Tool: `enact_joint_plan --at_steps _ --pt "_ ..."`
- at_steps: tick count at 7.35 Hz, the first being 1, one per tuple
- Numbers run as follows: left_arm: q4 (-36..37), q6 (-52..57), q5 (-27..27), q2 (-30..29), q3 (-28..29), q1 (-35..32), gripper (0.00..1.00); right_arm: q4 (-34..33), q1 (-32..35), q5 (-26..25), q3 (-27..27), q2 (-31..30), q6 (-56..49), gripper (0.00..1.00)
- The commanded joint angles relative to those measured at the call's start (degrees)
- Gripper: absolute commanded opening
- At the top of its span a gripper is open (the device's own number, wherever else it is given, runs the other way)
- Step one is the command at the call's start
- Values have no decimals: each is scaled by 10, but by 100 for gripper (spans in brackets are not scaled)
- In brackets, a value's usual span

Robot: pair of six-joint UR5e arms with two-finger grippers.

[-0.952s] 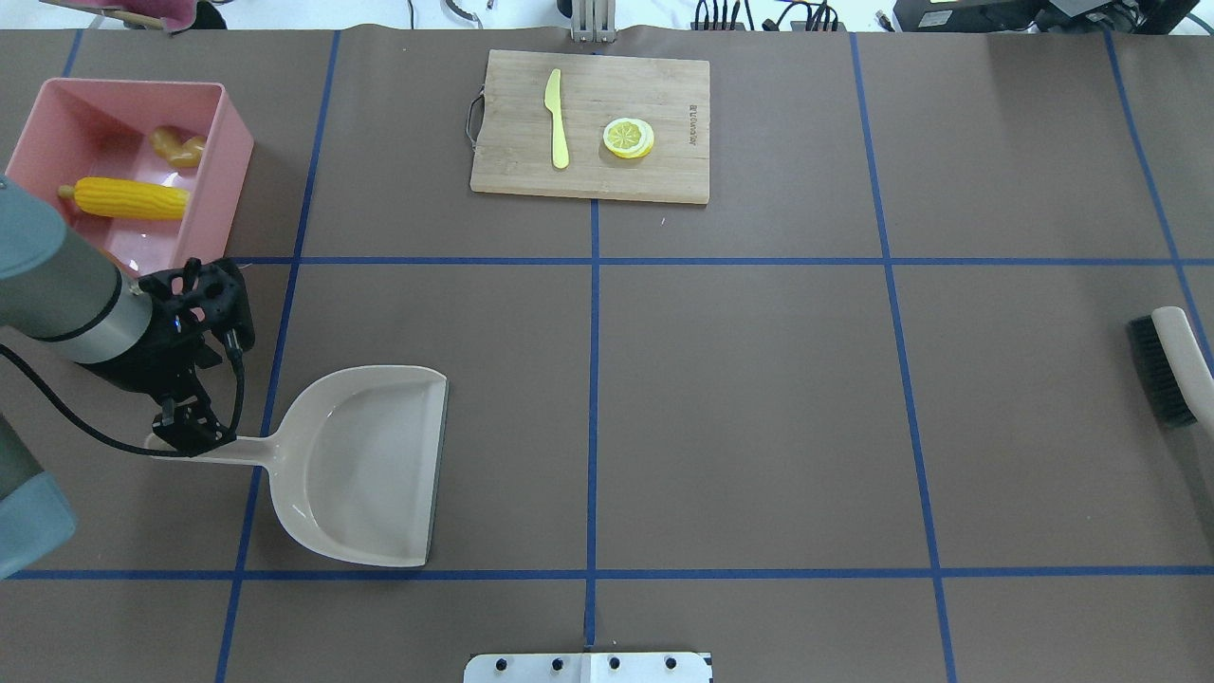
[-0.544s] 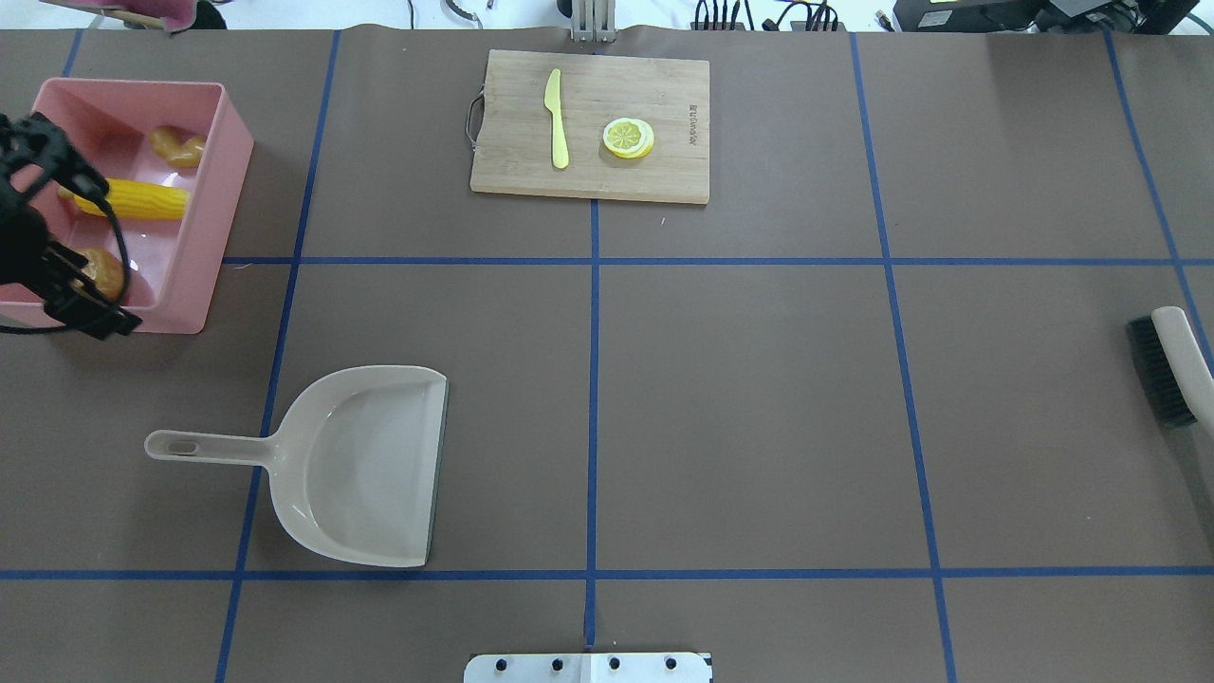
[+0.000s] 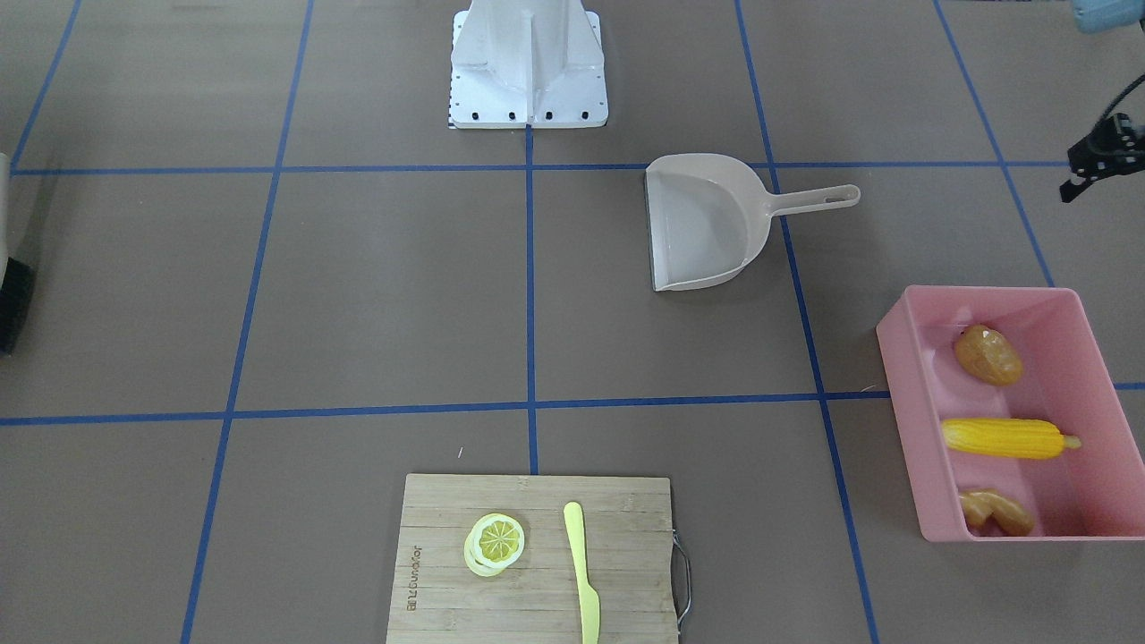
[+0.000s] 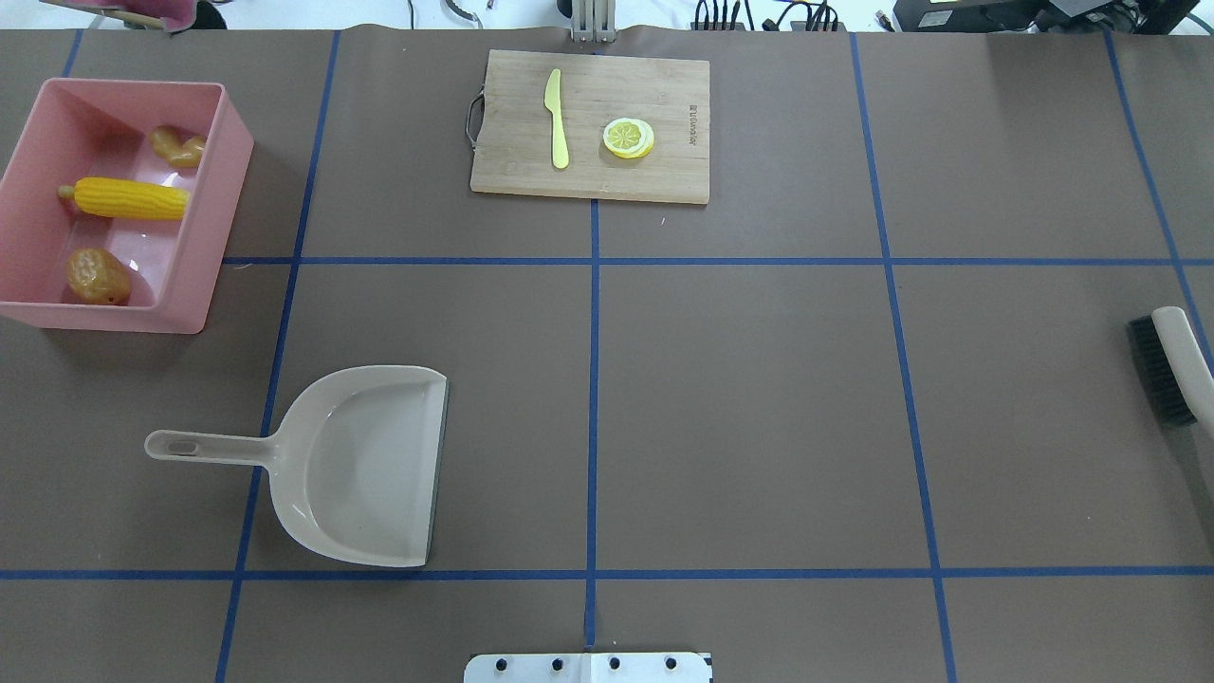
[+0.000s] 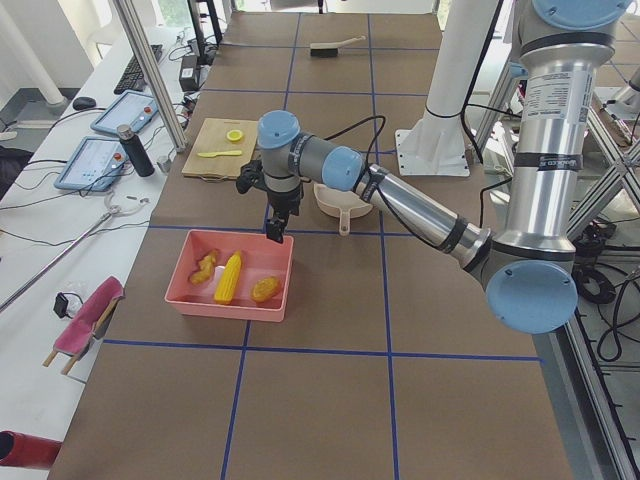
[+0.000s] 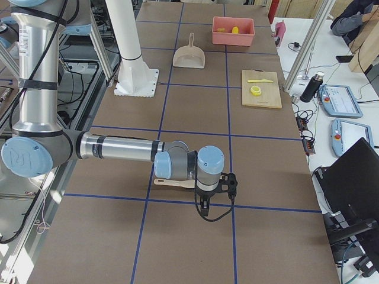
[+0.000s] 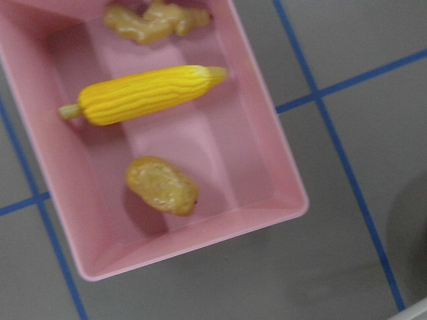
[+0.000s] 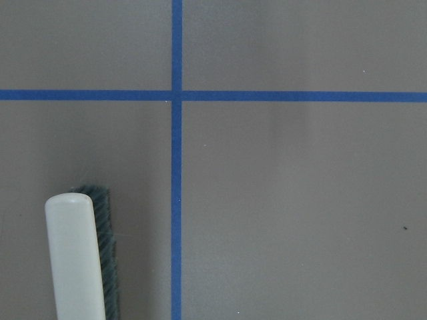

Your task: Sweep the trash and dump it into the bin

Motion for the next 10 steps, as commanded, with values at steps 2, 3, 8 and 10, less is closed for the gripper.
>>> enact_joint_plan --at_steps 2,3,8,10 --pt "2 0 -4 46 89 -98 98 0 6 -2 3 -4 0 100" --pt "-3 3 -18 50 111 -106 98 0 8 -4 3 -3 -1 100" --pt "-106 -2 -32 8 245 -110 98 0 12 -4 7 -4 -4 100" --pt "-114 -3 -32 -26 295 -109 98 0 13 -3 6 -4 -3 100"
